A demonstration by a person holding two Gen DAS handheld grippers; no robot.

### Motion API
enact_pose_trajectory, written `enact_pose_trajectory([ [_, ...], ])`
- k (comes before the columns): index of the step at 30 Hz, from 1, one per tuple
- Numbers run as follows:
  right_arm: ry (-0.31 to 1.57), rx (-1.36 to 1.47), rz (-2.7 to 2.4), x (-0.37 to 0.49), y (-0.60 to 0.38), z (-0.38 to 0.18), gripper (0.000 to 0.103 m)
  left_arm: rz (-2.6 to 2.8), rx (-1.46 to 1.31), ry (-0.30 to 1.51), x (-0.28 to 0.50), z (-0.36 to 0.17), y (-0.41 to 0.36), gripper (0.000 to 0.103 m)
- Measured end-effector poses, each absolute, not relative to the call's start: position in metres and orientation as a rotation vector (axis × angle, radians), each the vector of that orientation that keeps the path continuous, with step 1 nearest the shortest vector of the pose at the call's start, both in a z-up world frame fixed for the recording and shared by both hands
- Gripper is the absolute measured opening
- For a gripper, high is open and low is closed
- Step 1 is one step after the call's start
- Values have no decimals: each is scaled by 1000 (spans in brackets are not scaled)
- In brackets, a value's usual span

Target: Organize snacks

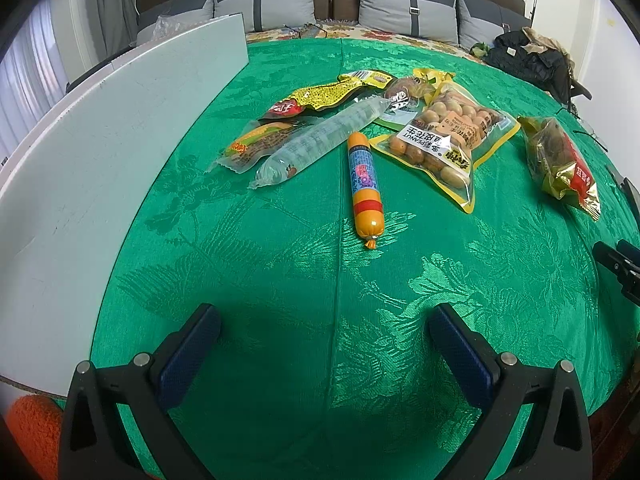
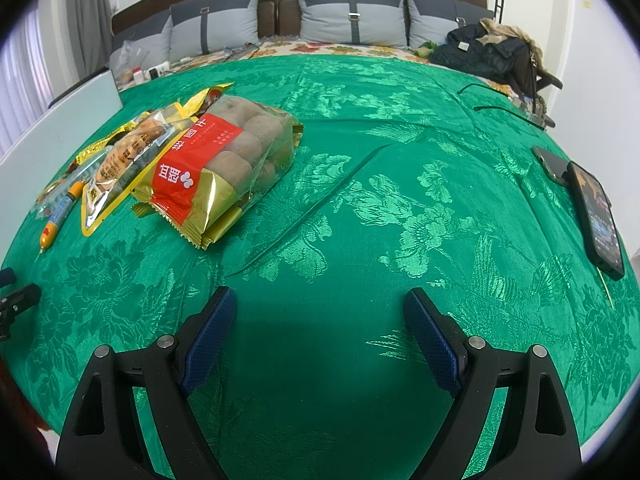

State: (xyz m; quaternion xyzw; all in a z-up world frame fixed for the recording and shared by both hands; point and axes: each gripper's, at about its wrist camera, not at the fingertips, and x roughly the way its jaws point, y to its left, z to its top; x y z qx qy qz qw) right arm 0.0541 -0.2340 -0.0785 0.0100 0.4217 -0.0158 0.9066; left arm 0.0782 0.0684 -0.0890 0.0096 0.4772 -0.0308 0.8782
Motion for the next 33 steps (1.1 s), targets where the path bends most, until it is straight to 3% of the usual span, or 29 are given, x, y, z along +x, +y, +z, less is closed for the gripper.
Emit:
enact_pose_trajectory([
  [9, 870, 20, -31, 54, -234, -79, 89, -52, -8, 1049, 81, -86, 81, 102],
  [12, 870, 21, -31, 54, -234, -79, 89, -100, -34, 1041, 87, -80, 80, 97],
  [16, 869, 20, -31, 54, -234, -79, 89, -147, 32, 1024, 108, -67, 67, 82],
  [24, 869, 20, -31, 54, -234, -79, 89, -129, 86, 1063, 160, -69, 51, 65],
  [27, 869, 20, -30, 54, -234, -79, 89, -129, 87, 1076, 166, -75, 47, 50],
  [30, 870, 20, -30, 54, -234, -79, 89, -141, 88, 1079, 166, -73, 44, 19],
  [33, 870, 21, -31, 54, -234, -79, 89, -143, 96, 1084, 159, -74, 42, 16],
])
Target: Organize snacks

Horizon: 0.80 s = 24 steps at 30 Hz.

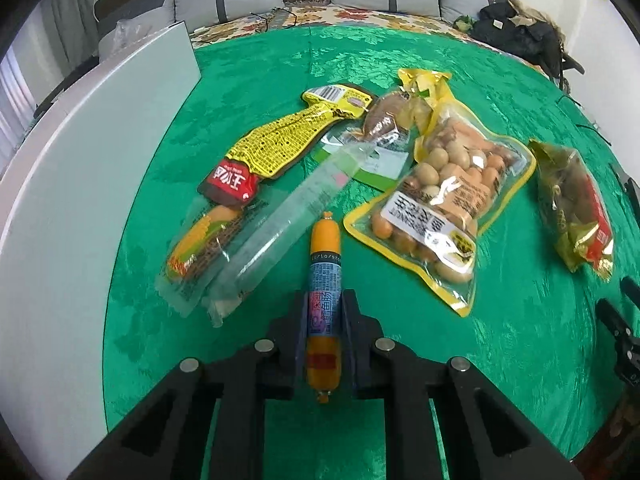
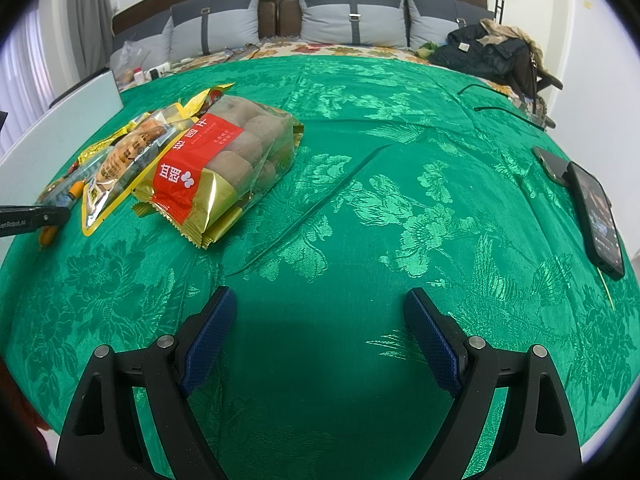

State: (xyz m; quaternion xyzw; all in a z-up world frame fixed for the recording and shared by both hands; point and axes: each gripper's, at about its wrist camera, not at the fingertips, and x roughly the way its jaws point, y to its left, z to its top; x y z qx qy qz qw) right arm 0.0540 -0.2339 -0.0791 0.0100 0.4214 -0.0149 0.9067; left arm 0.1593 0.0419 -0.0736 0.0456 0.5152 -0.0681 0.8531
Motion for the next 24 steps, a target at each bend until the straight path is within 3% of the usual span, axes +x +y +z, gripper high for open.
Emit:
enact_pose_trajectory([
  [18, 868, 21, -31, 54, -234, -79, 89, -188, 95, 1090, 102, -72, 42, 16],
  [21, 867, 21, -31, 53, -234, -79, 89, -187, 93, 1086, 103, -72, 43, 18],
  [24, 867, 21, -31, 53, -234, -79, 89, -196, 88, 1088, 103, -72, 43, 30],
])
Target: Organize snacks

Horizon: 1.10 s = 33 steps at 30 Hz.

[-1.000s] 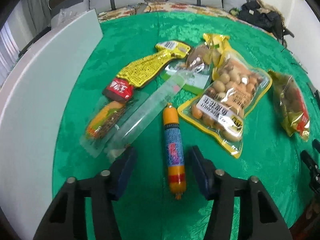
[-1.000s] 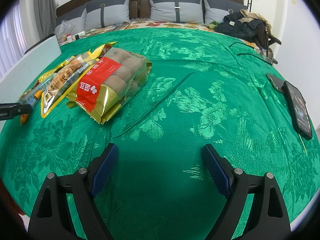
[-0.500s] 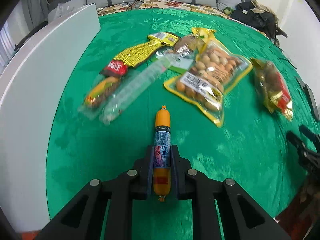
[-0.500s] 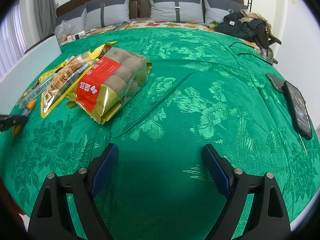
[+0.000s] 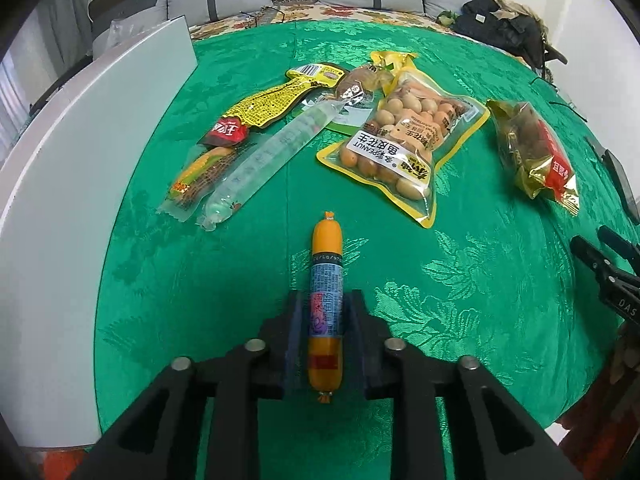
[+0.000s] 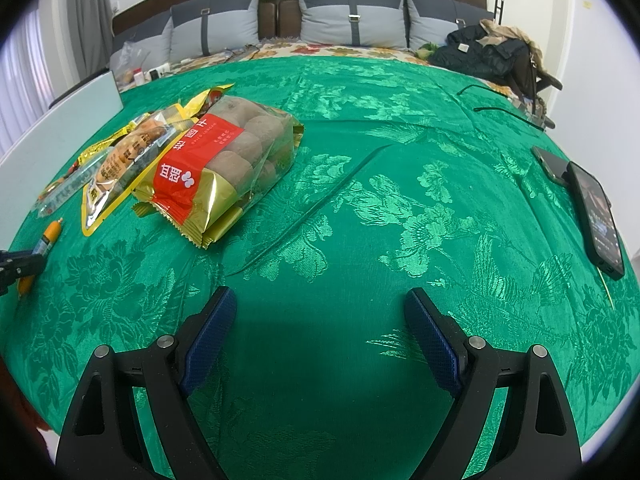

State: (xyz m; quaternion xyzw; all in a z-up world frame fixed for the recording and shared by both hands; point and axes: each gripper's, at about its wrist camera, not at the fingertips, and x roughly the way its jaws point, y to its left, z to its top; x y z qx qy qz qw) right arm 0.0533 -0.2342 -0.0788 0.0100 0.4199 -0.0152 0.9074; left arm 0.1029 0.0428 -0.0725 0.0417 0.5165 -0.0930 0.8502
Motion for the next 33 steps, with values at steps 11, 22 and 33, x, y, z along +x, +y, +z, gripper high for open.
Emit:
enact_pose_trajectory([
  [11, 865, 22, -31, 53, -234, -79, 89, -168, 93, 1089, 104, -77, 43, 69],
  [22, 865, 22, -31, 53, -234, -79, 89, -175, 97, 1099, 107, -79, 47, 79],
  [33, 865, 22, -30, 53, -234, -80, 90, -226, 133, 1140, 114, -79, 49, 83],
])
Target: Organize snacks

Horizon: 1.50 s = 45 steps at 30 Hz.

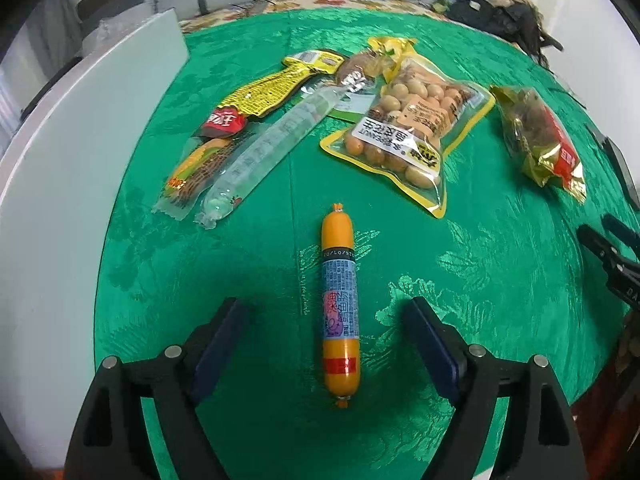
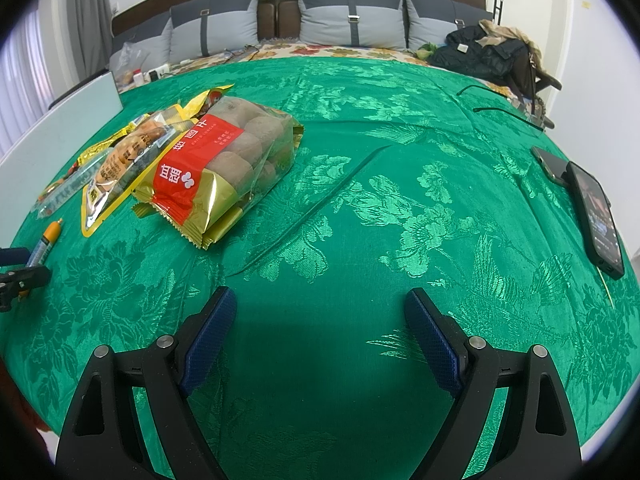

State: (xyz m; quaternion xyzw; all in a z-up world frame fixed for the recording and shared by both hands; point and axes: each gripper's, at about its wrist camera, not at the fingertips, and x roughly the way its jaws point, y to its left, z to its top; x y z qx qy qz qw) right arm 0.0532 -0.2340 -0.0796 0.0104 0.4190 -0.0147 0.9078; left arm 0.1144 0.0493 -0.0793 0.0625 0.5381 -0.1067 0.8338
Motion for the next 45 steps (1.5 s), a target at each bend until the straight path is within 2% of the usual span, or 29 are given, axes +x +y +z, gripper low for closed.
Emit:
enact_pose_trajectory([
  [9, 865, 23, -34, 53, -234, -78, 90, -273, 127, 1146, 117, -69, 68, 82],
  [12, 864, 23, -34, 53, -234, -78, 90, -296, 141, 1143, 117, -69, 60, 77],
  [14, 864, 23, -34, 53, -234, -78, 90, -297, 147, 1155, 117, -72, 53, 61],
  [16, 864, 23, -34, 53, -234, -78, 90, -280, 185, 1147, 116, -73, 45, 50],
  [17, 863, 23, -34, 53, -234, -78, 90, -297, 191, 1142, 114, -72, 41, 32],
  [18, 863, 23, -34, 53, -234, -78, 90, -309, 197, 1141, 112, -71, 37, 21],
  [19, 863, 23, -34, 52, -234, -78, 90, -305, 232, 1140, 110, -70, 31, 15],
  [23, 863, 23, -34, 52, -234, -79, 90, -317, 281, 1105, 100, -70, 23, 15],
  [28, 894, 35, -12, 56, -236, -75, 89, -284, 131, 1078, 102, -61, 41, 15],
  [32, 851, 247, 15, 57, -255, -56, 88, -272, 56, 1048, 103, -50, 54, 15],
  [37, 880, 422, 77, 97, -248, -30, 88, -280, 50, 1021, 100, -39, 58, 15],
  [41, 973, 450, 94, 148, -226, -22, 88, -277, 28, 996, 94, -25, 66, 15],
  [45, 1102, 308, 49, 184, -198, -32, 89, -267, 0, 978, 91, -14, 75, 15],
])
